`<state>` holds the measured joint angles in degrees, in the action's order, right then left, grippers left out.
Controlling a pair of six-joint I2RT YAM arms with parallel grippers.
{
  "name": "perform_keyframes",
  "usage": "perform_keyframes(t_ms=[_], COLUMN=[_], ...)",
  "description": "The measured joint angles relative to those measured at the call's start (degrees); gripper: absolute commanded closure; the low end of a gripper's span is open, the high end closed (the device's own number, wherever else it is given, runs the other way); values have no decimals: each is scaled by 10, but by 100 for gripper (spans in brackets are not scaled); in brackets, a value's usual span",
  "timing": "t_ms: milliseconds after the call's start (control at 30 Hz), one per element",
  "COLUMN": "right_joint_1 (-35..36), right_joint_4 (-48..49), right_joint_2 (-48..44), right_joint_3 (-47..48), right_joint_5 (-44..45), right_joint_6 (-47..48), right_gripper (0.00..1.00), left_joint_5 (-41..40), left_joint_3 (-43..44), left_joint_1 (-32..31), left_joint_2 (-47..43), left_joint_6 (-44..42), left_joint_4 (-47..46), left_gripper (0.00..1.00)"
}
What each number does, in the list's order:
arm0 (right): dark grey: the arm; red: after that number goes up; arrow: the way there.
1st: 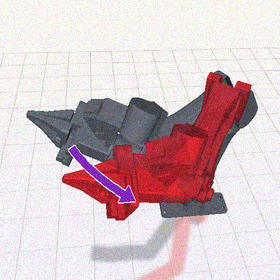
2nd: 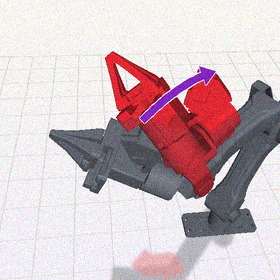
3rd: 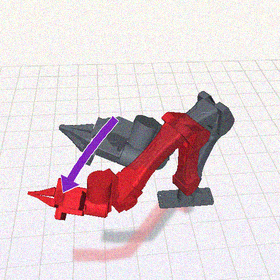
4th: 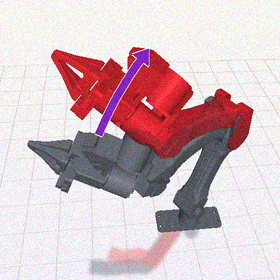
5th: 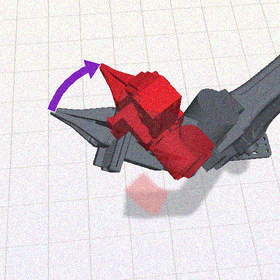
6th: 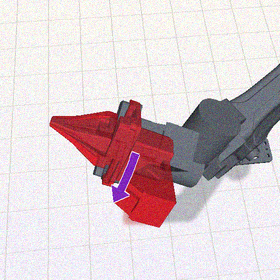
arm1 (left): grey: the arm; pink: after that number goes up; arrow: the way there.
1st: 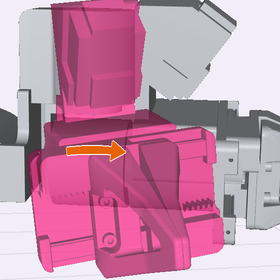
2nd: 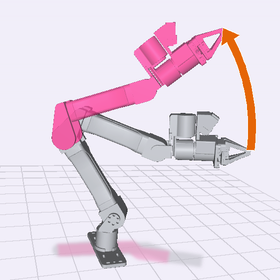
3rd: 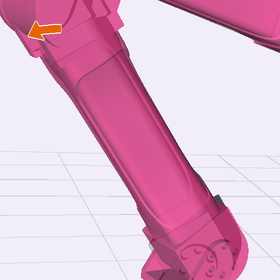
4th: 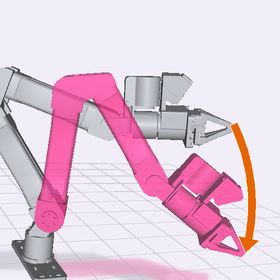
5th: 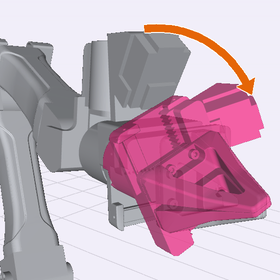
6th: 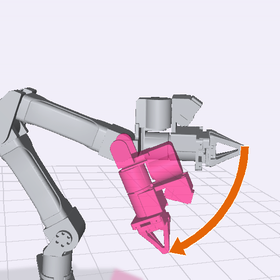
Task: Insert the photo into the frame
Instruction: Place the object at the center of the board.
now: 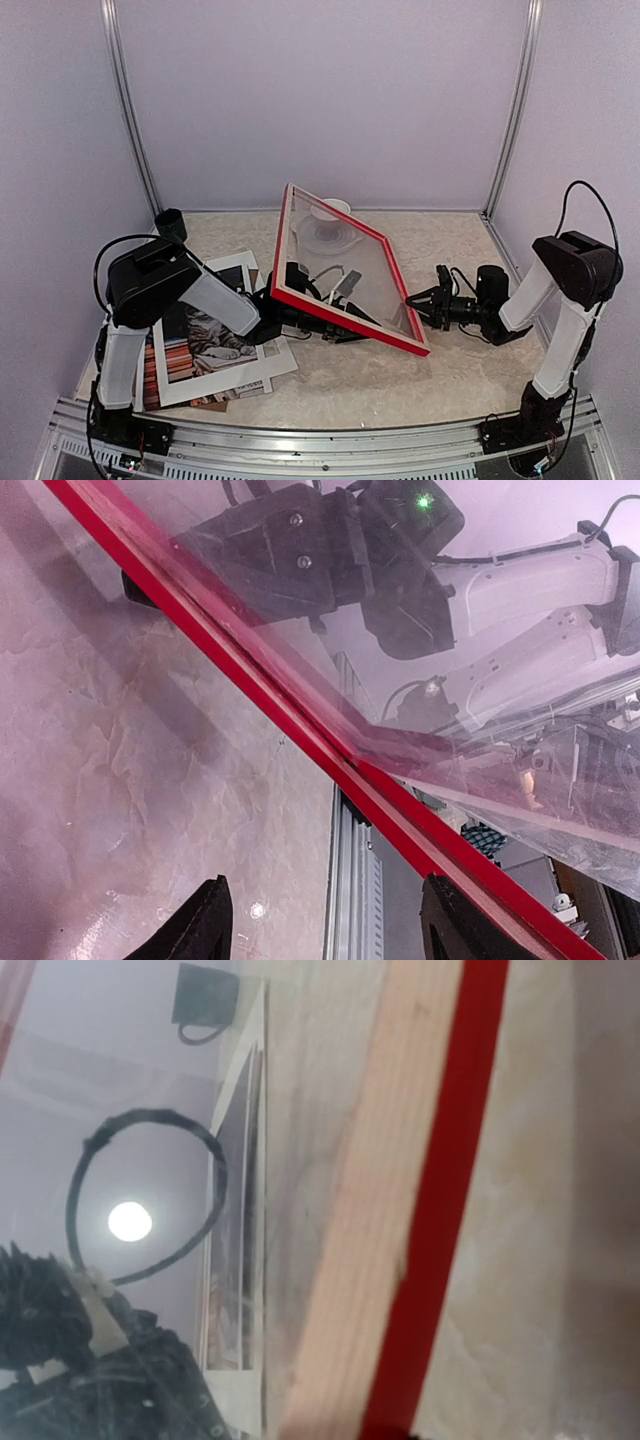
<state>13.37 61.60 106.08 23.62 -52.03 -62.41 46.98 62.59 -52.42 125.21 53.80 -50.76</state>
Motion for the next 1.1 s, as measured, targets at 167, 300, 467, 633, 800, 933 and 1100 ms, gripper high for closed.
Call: perform_keyframes(t_ms=[167, 300, 467, 633, 800, 933, 1100], right_joint_1=[-1, -5, -12, -17, -28, -44, -54], right_joint_4=[-4, -5, -15, -46, -102, -127, -163], right_joint_2=[1, 1, 1, -6, -32, -36, -40], right_joint_3=[0, -1, -10, -10, -10, -10, -10], right_joint_5=[0, 1, -3, -10, -11, -16, -16], right_joint_6=[10, 12, 1, 9, 38, 57, 91], right_gripper=[67, 72, 76, 81, 86, 86, 86], left_joint_5=[-3, -6, -9, -13, -29, -54, -85], left_joint_3=[-10, -19, -31, -49, -70, -85, -123], left_joint_1=[0, 0, 1, 5, 12, 18, 38], left_joint_2=[0, 0, 0, -2, -19, -50, -105], left_joint_6=[0, 0, 0, -9, -41, -76, -106], left_joint_4=[-1, -2, -1, 8, 62, 133, 200], left_gripper=[36, 36, 36, 34, 32, 31, 30])
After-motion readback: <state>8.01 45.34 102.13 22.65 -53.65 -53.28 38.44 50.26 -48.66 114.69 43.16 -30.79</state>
